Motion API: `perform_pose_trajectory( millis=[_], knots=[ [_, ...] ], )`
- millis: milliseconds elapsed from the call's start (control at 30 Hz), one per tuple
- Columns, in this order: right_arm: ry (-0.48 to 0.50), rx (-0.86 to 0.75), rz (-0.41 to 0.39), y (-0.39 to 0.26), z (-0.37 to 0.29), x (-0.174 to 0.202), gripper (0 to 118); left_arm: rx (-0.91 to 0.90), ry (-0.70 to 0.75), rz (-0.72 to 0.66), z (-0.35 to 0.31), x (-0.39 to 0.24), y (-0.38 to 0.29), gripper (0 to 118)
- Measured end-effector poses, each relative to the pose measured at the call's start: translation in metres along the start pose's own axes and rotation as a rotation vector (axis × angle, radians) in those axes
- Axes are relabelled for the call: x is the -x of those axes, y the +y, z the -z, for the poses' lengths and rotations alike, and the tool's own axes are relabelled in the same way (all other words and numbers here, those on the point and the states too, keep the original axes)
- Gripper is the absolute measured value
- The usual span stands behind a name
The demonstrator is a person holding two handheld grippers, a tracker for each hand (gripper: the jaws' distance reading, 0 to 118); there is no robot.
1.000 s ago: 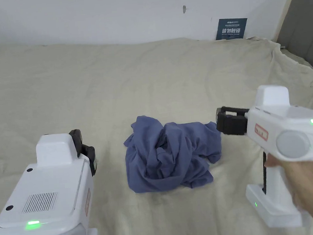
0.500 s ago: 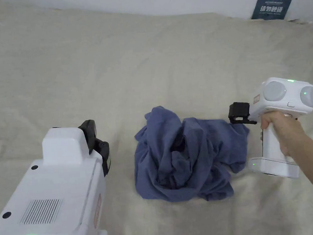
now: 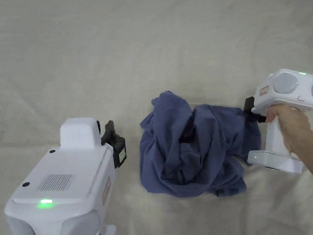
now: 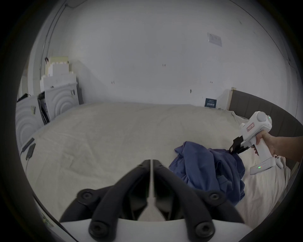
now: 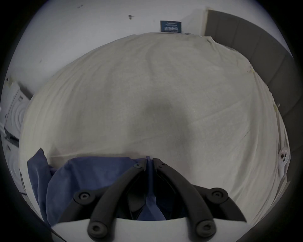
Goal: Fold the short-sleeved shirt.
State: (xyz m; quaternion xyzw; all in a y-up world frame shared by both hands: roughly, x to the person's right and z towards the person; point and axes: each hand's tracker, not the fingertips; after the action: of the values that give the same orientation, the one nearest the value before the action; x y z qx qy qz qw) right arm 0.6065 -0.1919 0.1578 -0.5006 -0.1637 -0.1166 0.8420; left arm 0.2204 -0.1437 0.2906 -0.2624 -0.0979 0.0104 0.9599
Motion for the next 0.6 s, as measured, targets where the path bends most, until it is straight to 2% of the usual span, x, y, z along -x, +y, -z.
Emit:
perform_pose_trajectory(
  millis=[33,100,133,367,467,533,567,600],
  knots=[
    [0.004,-0.018,0.001,0.0,-0.006,0.0,6,0.035,-0.029,-0.032,0.006,0.002,0.003,70],
    [0.029,-0.044,0.011,0.003,-0.016,-0.003,6,0.127,-0.057,-0.076,0.021,0.003,0.009,111],
    [0.038,-0.051,0.014,0.004,-0.022,-0.004,6,0.17,-0.069,-0.09,0.031,0.004,0.013,118],
    [0.052,-0.121,-0.012,0.005,-0.055,-0.011,6,0.522,-0.115,-0.008,0.079,-0.016,0.005,118],
    [0.049,-0.128,-0.003,0.001,-0.061,-0.016,6,0.601,-0.091,0.038,0.095,-0.029,-0.009,117],
    [0.051,-0.131,0.0,-0.004,-0.062,-0.018,6,0.606,-0.087,0.051,0.1,-0.036,-0.015,105],
    [0.051,-0.132,0.002,-0.006,-0.063,-0.02,6,0.612,-0.075,0.055,0.103,-0.038,-0.017,95],
    [0.052,-0.132,0.003,-0.008,-0.064,-0.022,6,0.616,-0.057,0.05,0.105,-0.04,-0.019,78]
  ],
)
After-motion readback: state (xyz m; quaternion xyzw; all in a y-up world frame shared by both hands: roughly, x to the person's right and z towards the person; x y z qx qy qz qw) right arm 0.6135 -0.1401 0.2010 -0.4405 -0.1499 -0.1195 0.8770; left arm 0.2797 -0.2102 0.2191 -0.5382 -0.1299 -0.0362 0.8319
